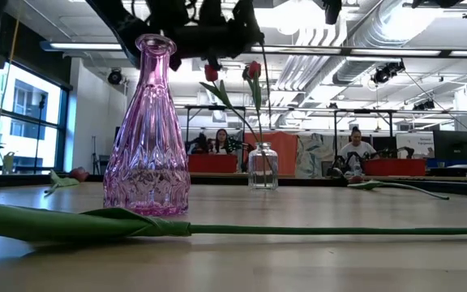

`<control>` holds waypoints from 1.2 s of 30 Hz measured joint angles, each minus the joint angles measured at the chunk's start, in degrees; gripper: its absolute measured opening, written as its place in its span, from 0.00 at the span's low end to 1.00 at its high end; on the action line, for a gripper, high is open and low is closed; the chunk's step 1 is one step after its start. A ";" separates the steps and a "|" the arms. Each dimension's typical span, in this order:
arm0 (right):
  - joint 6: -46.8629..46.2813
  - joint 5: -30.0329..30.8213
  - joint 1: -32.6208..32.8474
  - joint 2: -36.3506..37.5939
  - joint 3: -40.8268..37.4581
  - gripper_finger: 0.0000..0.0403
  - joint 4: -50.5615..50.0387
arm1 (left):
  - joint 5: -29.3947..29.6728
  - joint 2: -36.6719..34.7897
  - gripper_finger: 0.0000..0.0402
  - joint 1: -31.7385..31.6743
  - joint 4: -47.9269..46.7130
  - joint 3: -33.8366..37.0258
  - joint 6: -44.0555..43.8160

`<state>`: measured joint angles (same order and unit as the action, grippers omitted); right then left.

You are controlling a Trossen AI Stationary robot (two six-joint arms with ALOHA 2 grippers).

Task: Sort flowers into vase by color
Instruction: Put the red tulip into the transparent flower vase

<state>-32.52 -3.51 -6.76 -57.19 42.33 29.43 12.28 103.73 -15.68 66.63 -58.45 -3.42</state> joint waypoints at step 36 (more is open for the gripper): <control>-0.02 -0.09 0.04 0.00 -0.02 0.62 -0.50 | 3.27 2.83 0.00 -3.11 -4.42 -0.25 -0.90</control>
<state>-32.53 -3.60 -6.72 -57.19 42.30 28.93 15.55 106.56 -18.79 62.21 -58.70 -4.32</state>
